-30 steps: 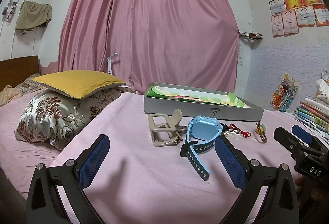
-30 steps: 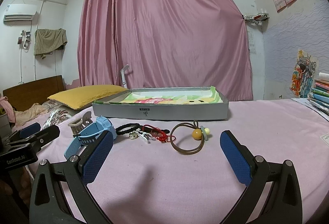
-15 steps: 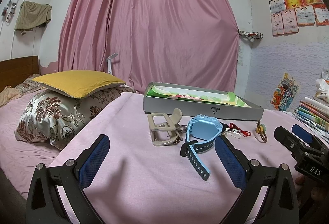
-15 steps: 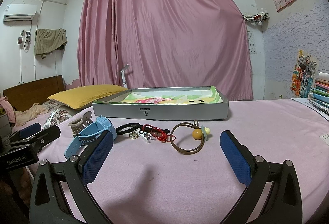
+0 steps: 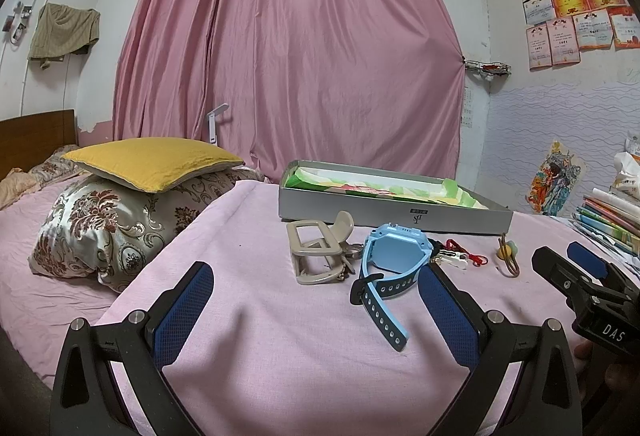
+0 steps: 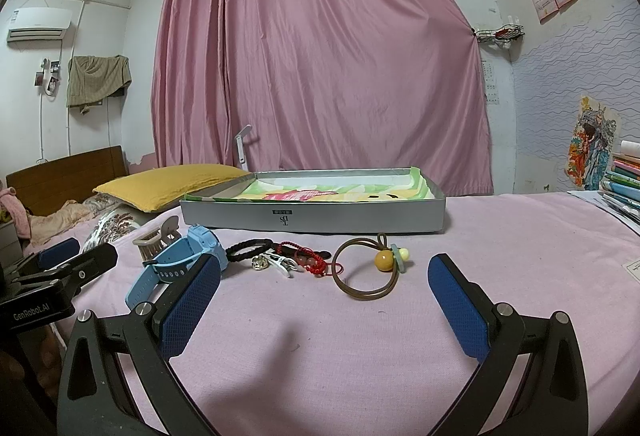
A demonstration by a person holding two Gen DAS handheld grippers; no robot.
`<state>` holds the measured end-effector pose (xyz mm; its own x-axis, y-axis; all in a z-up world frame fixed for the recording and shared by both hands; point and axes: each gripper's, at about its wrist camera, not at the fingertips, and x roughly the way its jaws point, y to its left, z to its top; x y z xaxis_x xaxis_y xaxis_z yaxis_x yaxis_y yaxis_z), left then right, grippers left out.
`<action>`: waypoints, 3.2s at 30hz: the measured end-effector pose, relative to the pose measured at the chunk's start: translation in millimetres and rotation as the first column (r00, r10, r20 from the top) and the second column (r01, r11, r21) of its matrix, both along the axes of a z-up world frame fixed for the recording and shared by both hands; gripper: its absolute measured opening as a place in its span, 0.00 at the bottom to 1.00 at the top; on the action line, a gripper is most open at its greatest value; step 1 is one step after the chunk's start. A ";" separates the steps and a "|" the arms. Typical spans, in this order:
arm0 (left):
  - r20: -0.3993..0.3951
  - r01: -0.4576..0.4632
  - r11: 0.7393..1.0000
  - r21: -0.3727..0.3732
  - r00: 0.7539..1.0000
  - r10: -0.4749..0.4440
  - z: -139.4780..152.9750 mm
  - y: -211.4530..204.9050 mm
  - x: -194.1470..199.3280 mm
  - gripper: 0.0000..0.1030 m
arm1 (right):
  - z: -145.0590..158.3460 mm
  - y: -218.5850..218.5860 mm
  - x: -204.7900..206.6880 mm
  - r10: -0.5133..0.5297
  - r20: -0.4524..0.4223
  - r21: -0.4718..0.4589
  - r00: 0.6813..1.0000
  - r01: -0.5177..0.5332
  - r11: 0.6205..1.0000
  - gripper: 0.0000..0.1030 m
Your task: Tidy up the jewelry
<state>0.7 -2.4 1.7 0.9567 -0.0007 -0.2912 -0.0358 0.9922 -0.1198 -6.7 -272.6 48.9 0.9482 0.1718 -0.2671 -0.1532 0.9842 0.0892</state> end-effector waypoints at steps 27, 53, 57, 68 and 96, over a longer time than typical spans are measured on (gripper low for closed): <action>0.000 0.001 1.000 0.001 1.000 -0.001 0.2 -0.3 -0.1 1.00 | -2.9 0.2 0.5 0.001 -0.002 0.003 1.000 -0.001 1.000 0.99; -0.150 0.298 0.954 -0.023 0.943 -0.298 30.1 -22.0 50.5 0.98 | 40.1 -40.3 72.6 0.107 -0.353 -0.078 0.929 -0.143 0.987 0.99; -0.203 0.308 0.951 -0.019 0.930 -0.305 26.4 -28.5 65.0 0.97 | 29.6 -40.3 92.3 0.118 -0.407 -0.089 0.906 -0.168 0.982 0.94; -0.337 0.360 0.933 0.009 0.879 -0.336 24.9 -41.4 98.0 0.86 | 7.4 -28.8 130.5 0.127 -0.543 -0.135 0.830 -0.236 0.962 0.59; -0.394 0.434 0.896 0.089 0.842 -0.369 28.9 -54.7 92.9 0.68 | 0.4 -22.7 142.8 0.156 -0.573 -0.145 0.804 -0.288 0.947 0.46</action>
